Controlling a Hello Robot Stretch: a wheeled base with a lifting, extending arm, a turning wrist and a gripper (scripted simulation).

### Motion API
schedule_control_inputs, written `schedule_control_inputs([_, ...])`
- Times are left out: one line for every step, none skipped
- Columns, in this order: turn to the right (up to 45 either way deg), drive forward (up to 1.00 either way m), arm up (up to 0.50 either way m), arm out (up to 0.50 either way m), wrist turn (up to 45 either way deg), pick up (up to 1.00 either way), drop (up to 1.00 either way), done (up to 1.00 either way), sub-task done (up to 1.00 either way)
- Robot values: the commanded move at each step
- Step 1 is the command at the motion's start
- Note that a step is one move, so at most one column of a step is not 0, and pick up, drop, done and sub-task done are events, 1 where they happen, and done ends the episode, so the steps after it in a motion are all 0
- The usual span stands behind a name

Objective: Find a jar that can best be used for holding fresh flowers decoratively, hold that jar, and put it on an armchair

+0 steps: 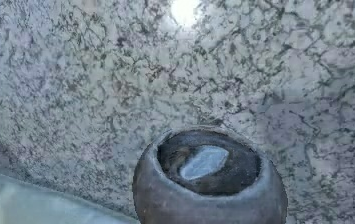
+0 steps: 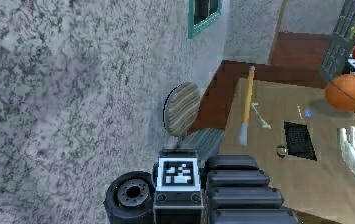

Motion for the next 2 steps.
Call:
schedule_control_inputs([-45.0,0.0,0.0,0.0,0.0,0.0,0.0,0.0,0.0])
schedule_control_inputs([-9.0,0.0,0.0,0.0,0.0,0.0,0.0,0.0,0.0])
